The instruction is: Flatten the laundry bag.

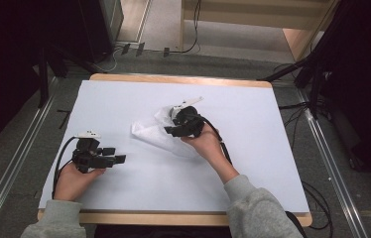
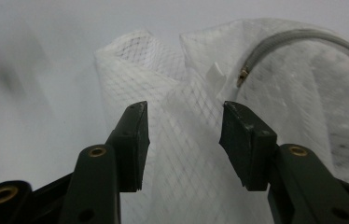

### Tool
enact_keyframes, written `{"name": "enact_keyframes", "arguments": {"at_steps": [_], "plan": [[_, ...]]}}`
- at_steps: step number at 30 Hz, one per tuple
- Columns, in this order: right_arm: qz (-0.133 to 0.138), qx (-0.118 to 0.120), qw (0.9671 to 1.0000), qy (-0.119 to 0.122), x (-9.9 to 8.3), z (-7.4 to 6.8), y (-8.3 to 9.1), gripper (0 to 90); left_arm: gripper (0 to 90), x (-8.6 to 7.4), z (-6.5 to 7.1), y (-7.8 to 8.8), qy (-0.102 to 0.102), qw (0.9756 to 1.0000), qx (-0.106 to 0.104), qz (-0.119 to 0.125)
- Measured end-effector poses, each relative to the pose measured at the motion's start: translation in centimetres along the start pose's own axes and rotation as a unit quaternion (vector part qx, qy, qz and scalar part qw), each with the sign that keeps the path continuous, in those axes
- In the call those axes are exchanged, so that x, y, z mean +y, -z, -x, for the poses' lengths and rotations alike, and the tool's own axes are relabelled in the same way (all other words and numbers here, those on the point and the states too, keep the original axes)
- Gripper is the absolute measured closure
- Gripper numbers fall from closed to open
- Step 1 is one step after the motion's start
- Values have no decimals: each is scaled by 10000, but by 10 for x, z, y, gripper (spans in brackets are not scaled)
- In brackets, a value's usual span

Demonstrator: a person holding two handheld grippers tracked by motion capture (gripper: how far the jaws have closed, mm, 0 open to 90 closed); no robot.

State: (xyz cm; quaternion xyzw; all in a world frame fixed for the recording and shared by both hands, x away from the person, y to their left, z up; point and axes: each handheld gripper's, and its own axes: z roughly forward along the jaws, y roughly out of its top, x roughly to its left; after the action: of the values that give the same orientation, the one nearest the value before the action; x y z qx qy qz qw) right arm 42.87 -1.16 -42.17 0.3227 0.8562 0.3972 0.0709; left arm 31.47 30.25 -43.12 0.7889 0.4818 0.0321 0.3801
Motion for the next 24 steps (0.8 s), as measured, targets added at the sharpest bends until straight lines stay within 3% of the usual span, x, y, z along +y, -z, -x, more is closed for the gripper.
{"name": "enact_keyframes", "arguments": {"at_steps": [7, 11, 13, 14, 17, 23, 24], "plan": [[-251, -85, 9996, 93, -1, -4, -24, 505, 368, -1, 0, 1, 36, 10000, -8, 10], [-426, -171, 9989, 120, -4, -6, -33, 538, 368, -1, 0, 1, 41, 10000, -6, 17], [-576, -287, 9977, 202, -7, -6, -38, 618, 368, -1, 0, 1, 38, 10000, -10, 26], [-634, -335, 9970, 278, -10, -5, -41, 768, 368, -1, 0, 1, 33, 10000, -3, 26], [-636, -308, 9972, 263, -11, -3, -39, 896, 368, -1, 0, 0, 41, 10000, -17, 44], [-329, -195, 9986, 354, -5, -4, -20, 900, 368, -1, 1, 0, 36, 10000, -23, 29], [-209, -146, 9990, 378, -2, -7, -9, 900, 368, -1, 0, 0, 33, 10000, -18, 40]]}}
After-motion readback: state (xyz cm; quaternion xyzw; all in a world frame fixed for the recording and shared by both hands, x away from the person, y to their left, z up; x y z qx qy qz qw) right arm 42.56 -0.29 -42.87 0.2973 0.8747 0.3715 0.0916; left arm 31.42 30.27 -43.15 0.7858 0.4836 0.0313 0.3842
